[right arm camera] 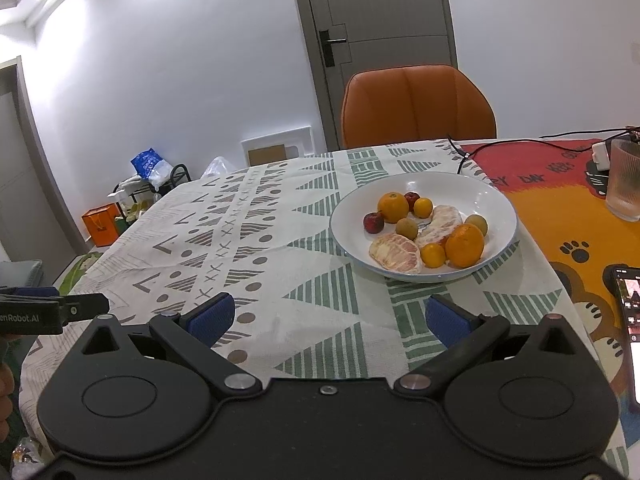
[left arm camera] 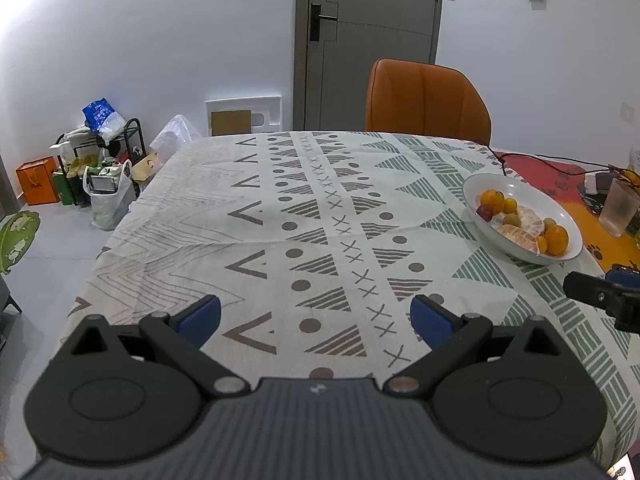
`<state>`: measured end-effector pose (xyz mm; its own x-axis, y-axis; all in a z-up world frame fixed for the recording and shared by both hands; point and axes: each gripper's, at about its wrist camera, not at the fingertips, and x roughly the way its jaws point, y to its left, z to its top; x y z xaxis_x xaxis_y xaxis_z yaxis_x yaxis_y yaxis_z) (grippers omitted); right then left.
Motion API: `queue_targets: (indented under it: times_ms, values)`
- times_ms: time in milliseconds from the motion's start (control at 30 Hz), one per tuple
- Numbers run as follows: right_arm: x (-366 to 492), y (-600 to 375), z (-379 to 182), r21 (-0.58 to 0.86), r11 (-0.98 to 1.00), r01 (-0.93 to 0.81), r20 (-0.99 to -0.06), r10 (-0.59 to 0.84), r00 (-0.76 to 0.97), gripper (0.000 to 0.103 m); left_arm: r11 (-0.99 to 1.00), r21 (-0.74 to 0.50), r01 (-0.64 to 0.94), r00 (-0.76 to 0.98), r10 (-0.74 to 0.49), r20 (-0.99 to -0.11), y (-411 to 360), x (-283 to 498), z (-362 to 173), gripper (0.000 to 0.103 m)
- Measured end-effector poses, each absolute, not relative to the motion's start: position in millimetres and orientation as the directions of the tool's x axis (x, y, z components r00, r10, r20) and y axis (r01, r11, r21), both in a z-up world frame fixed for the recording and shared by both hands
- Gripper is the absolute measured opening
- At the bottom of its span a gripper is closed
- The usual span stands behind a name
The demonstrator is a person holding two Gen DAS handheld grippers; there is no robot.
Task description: Organize fruits
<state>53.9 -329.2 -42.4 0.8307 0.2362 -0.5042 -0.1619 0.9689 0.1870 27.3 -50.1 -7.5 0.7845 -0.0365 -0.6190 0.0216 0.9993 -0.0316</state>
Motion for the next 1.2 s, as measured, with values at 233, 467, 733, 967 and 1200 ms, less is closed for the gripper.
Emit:
queue_targets:
  times_ms: [233,467,733,967,1200]
  values:
    - [55.3,-329.4,-44.7,0.187,0.969,-0.159,-0.511,0.234,0.827,0.103,0.999,-0.032,0.024,0.783,-0.039,-0.621,-50.1,27.1,-9.5,0.100]
    - [55.4,-329.3,-45.2,0.186,0.969,-0.162,-0.511,0.236,0.826,0.103,0.999,-0.036,0.018,0.779,-0.037,-0.626,-48.1,28.8,-10.1,0.100]
    - [56.3,-327.8,-45.1,0.185,0.969,-0.164,-0.512,0.237,0.825,0.103,0.999,-0.035,0.017,0.778,-0.035,-0.627,-47.5,29.5,-10.7,0.100]
    - [57.6,-326.5,-44.9,0.182,0.969,-0.169,-0.513,0.240,0.824,0.103,0.999,-0.036,0.016,0.778,-0.035,-0.627,-47.2,29.4,-11.1,0.100]
    - [61.3,-323.5,-44.4,0.182,0.966,-0.182,-0.513,0.251,0.821,0.103,0.999,-0.036,0.005,0.778,-0.027,-0.628,-42.4,29.6,-11.3,0.100]
